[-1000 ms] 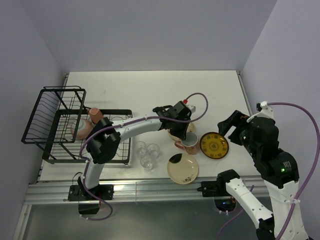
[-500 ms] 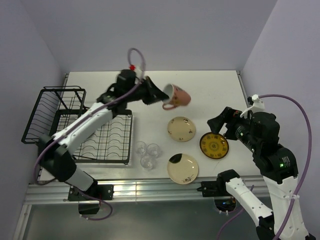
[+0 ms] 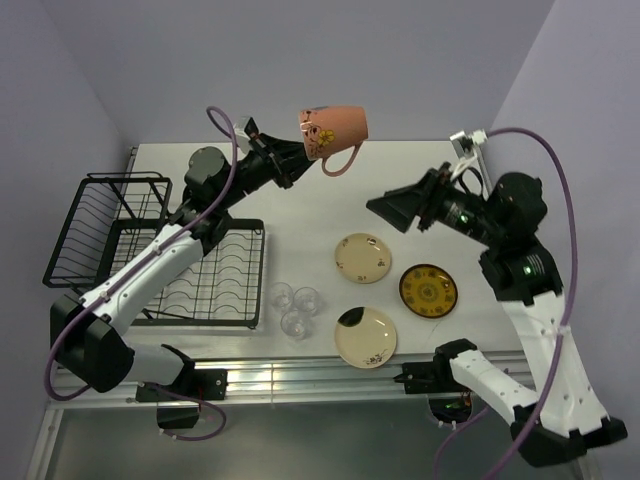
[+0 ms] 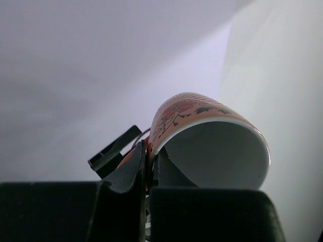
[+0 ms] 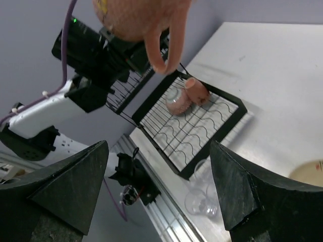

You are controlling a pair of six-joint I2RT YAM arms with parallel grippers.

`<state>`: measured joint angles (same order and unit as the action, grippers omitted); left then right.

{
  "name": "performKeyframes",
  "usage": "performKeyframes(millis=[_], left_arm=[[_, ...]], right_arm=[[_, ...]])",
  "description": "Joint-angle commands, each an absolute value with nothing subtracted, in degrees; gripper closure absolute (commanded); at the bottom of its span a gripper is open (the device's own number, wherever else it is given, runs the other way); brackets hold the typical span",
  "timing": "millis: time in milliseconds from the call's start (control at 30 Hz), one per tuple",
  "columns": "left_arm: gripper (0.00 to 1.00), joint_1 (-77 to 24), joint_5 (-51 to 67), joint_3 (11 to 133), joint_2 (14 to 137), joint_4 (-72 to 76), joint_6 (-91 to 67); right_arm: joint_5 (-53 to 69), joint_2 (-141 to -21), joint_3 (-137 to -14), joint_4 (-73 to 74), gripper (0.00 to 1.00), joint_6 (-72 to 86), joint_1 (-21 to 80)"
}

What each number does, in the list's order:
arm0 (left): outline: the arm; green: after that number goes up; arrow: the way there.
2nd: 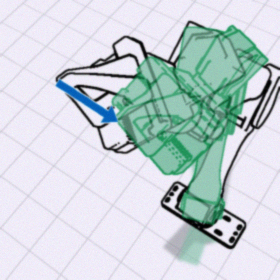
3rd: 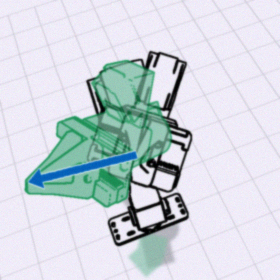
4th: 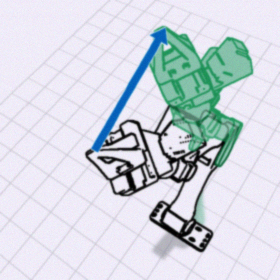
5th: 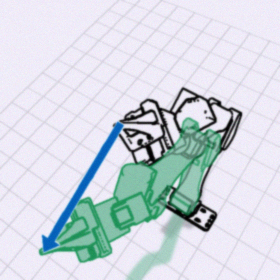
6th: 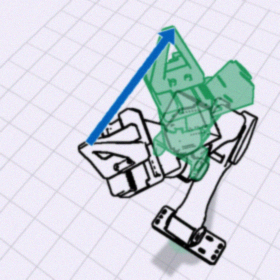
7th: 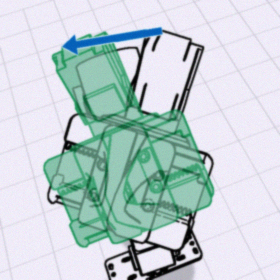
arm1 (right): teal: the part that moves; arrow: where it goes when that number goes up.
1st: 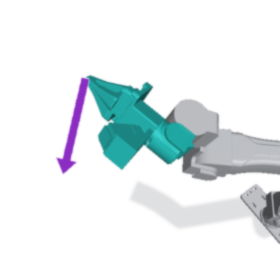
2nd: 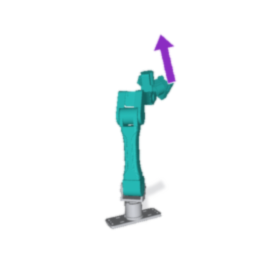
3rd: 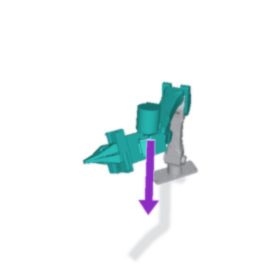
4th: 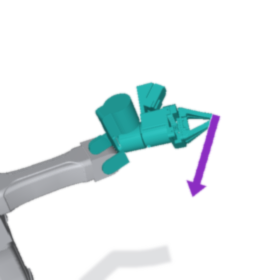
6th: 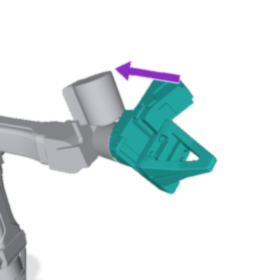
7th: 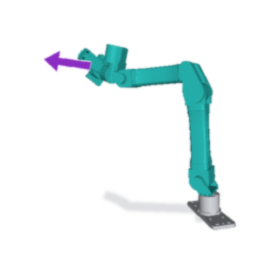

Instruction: Load the mixed dishes into the dish rack

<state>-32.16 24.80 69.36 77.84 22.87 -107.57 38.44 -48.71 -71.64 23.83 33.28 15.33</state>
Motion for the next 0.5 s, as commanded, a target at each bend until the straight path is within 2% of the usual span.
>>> performKeyframes(millis=[0,100,233,467], left_arm=[[1.00,-32.4,21.3,69.6,71.7,31.7,-116.8],[1.00,-32.6,21.2,68.7,70.9,33.0,-118.5],[1.00,-33.0,21.9,68.3,70.6,33.6,-118.9],[1.00,-33.1,22.1,65.1,69.6,34.6,-119.3]], right_arm=[[45.3,-54.0,-75.8,9.6,0.12,36.8,15.2],[47.6,-57.6,-76.1,2.5,0.12,40.1,15.3],[50.2,-60.9,-74.9,-9.3,0.17,45.1,15.8],[51.3,-65.9,-77.9,-16.2,0.27,50.5,20.0]])
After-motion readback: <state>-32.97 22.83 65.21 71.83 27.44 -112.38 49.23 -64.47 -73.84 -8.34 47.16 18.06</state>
